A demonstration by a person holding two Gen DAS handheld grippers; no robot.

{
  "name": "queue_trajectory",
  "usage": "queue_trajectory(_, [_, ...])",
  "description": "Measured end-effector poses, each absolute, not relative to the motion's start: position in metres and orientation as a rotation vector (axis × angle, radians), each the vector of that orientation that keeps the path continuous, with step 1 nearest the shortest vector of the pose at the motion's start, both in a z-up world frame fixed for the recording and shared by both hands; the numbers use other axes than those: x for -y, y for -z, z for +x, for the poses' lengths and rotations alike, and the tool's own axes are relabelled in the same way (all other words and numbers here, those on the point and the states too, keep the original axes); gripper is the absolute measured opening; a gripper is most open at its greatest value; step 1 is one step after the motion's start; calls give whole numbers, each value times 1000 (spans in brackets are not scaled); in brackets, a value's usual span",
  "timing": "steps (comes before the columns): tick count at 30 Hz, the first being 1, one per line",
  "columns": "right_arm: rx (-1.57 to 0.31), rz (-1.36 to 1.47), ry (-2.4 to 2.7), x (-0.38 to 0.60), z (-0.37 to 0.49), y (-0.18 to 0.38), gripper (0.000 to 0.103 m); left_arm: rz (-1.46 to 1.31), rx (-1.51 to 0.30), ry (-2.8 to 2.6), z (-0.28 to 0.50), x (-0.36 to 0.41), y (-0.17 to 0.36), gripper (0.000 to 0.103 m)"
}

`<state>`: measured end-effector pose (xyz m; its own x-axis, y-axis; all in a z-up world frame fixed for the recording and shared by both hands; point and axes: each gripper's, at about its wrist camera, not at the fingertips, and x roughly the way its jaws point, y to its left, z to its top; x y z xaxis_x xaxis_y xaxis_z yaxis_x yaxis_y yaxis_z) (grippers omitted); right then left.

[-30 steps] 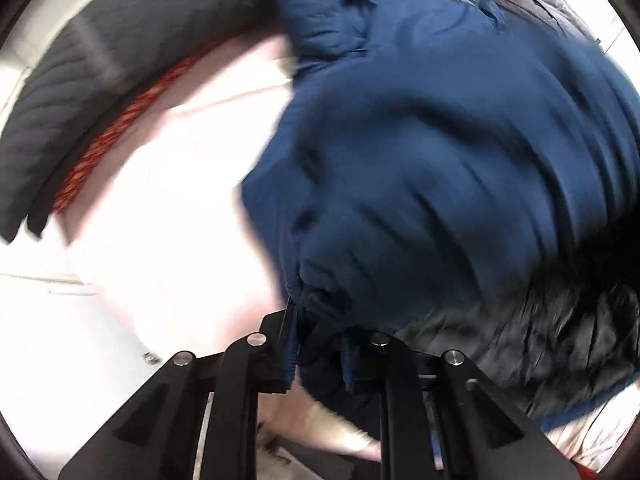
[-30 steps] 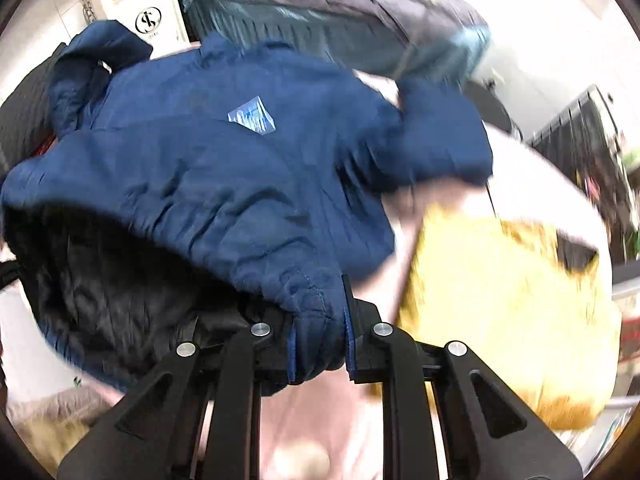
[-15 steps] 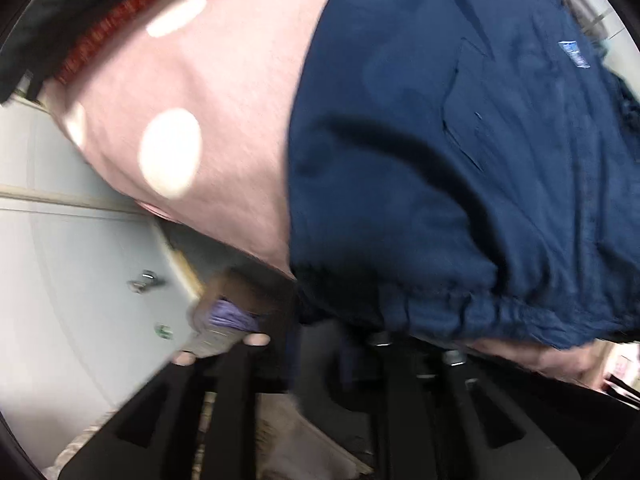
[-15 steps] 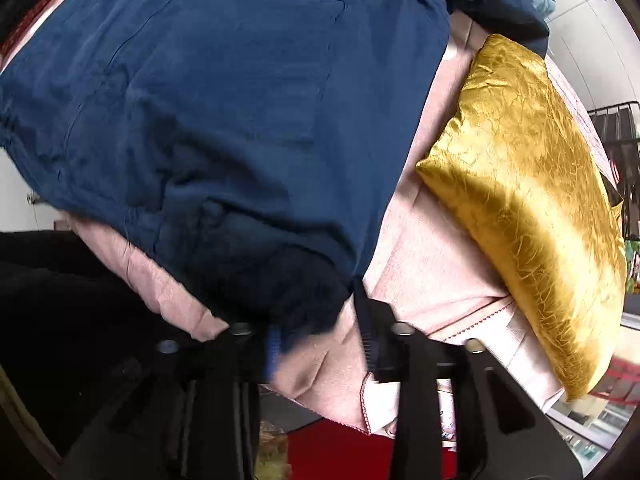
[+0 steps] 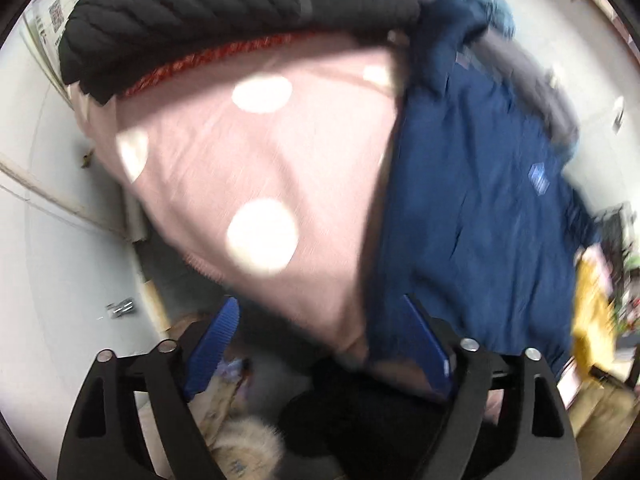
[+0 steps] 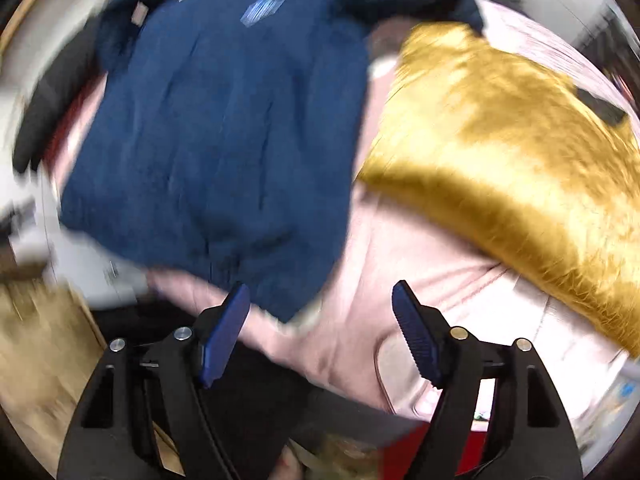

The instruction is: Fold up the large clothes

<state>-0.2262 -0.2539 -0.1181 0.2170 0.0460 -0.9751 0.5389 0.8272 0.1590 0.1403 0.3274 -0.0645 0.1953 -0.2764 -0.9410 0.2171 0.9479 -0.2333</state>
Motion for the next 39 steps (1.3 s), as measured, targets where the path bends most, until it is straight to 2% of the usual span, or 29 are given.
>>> queue_trajectory(5, [-1187,782,398,287,-206,135,76,-121,-1338,443,174,-276,86,89])
queue_trajectory(12, [-1364,855,309,252,-158,217,77,-13,-1547,562,170,-192,165,89])
queue_trajectory(16, [-1373,781,313,232,-157,233,77,139,-1526,575,146,-174,179,90])
queue_trajectory(17, [-1382,743,315,228,-158,230,68,168,-1518,578,142,-171,177,84])
queue_trajectory(18, [-1393,705,325,224,-158,229,47,190,-1514,593,138,-170,176,77])
queue_trajectory(19, [-1397,678,319,221,-159,224,40,211,-1507,615,135,-168,171,62])
queue_trajectory(20, [-1389,681,309,218,-159,219,27,228,-1501,633,133,-167,166,49])
queue_trajectory(23, [-1386,655,298,212,-163,202,21,260,-1499,696,132,-166,152,28])
queue_trajectory(27, [-1434,619,262,193,-158,191,19,391,-1481,770,120,-168,137,22])
queue_trajectory(31, [-1508,598,231,176,-168,195,20,407,-1528,768,114,-187,146,22])
queue_trajectory(32, [-1530,588,238,171,-167,206,26,400,-1536,745,117,-188,153,28])
queue_trajectory(33, [-1557,571,260,169,-165,218,36,395,-1550,687,122,-189,165,35])
queue_trajectory(34, [-1601,557,297,169,-161,231,42,388,-1569,641,126,-188,172,50])
queue_trajectory(35, [-1625,555,319,169,-157,237,49,374,-1593,599,131,-187,180,58])
queue_trajectory(37, [-1624,547,336,171,-148,235,50,361,-1618,570,139,-187,182,62])
queue_trajectory(38, [-1611,519,345,172,-145,226,57,367,-1602,582,142,-186,176,63])
queue_trajectory(39, [-1607,482,360,174,-146,218,70,392,-1554,589,146,-187,164,65])
